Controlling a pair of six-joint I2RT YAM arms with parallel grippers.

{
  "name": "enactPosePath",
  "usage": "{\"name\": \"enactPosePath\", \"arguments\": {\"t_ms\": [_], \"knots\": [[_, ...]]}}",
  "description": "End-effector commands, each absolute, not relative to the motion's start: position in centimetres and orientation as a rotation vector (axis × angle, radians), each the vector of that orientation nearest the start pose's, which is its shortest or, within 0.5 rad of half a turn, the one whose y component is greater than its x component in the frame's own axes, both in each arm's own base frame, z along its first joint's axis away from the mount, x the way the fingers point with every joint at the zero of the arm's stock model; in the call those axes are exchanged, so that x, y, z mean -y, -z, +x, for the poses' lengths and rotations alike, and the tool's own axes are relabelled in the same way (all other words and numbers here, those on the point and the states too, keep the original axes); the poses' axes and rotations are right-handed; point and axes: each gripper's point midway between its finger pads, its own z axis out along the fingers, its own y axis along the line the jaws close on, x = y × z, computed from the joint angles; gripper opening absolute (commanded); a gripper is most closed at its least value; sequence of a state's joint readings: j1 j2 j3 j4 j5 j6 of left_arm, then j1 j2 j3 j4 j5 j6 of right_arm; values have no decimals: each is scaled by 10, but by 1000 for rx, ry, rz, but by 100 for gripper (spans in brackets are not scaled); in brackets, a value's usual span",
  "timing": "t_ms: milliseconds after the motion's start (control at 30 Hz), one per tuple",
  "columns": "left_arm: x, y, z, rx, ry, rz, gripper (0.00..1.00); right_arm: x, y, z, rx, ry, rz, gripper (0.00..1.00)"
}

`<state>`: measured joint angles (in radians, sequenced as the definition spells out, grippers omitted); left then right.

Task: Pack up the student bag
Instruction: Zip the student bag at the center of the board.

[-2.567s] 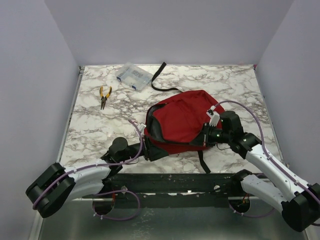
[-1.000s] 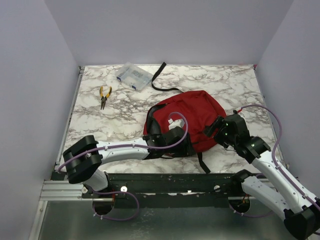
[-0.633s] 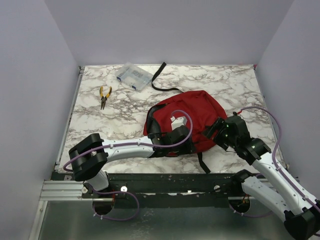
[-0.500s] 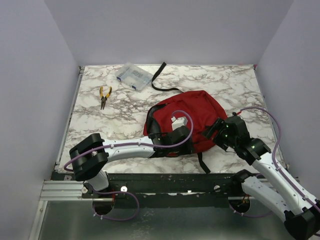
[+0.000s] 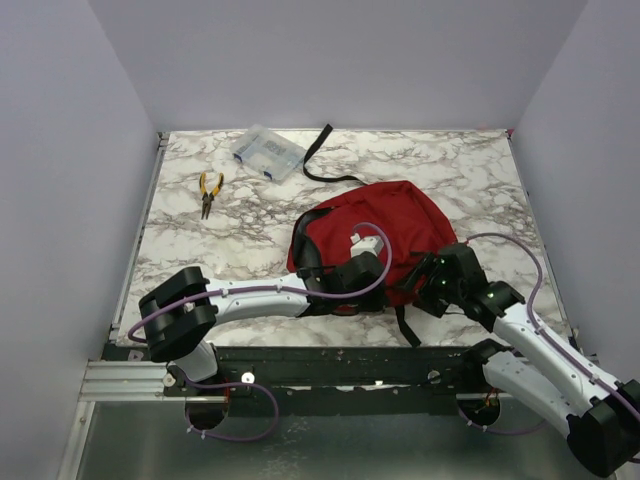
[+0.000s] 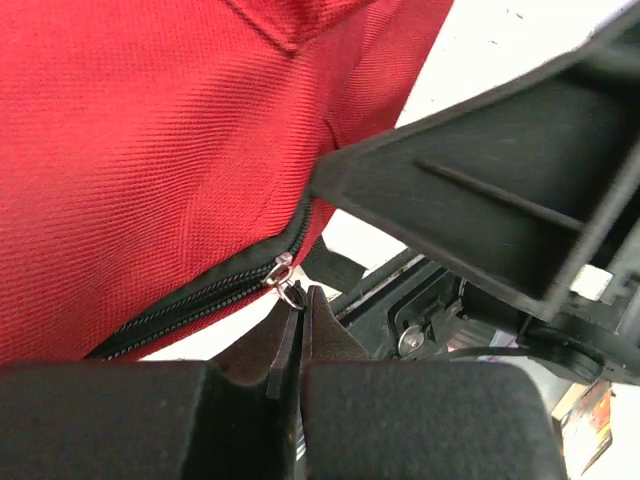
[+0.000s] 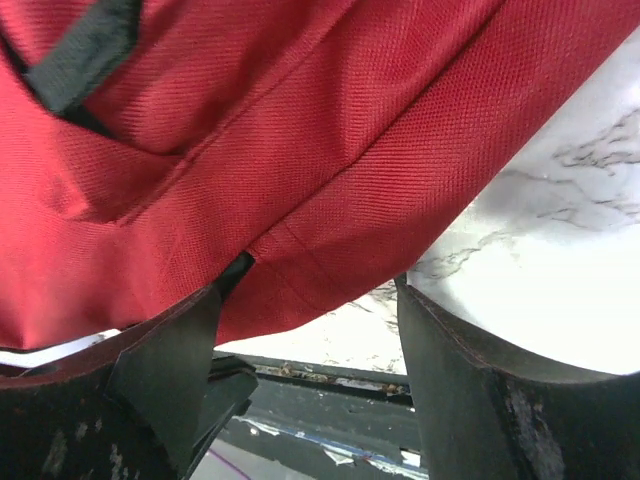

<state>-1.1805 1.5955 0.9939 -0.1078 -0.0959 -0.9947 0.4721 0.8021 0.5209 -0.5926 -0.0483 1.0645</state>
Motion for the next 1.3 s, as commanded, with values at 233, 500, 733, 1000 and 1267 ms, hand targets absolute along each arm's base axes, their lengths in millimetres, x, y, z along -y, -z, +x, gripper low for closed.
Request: {"name": "enactPosePath", "arguments": {"t_ms": [233, 500, 733, 1000, 1267], "knots": [[452, -141, 111, -2397, 1289, 580, 0, -173, -88, 186, -2442, -946, 876, 74], [451, -141, 107, -2388, 1326, 631, 0, -174, -102, 185, -2325, -1069, 957, 73], [447, -141, 111, -2376, 1329, 641, 0, -170, -110, 179, -2257, -1134, 1034, 71], [441, -142, 120, -2371, 1342, 619, 0, -177, -114, 179, -2254, -1201, 1056, 68], [451, -151, 110, -2360, 1441, 678, 0, -184, -100, 192, -2236, -1223, 1084, 57]]}}
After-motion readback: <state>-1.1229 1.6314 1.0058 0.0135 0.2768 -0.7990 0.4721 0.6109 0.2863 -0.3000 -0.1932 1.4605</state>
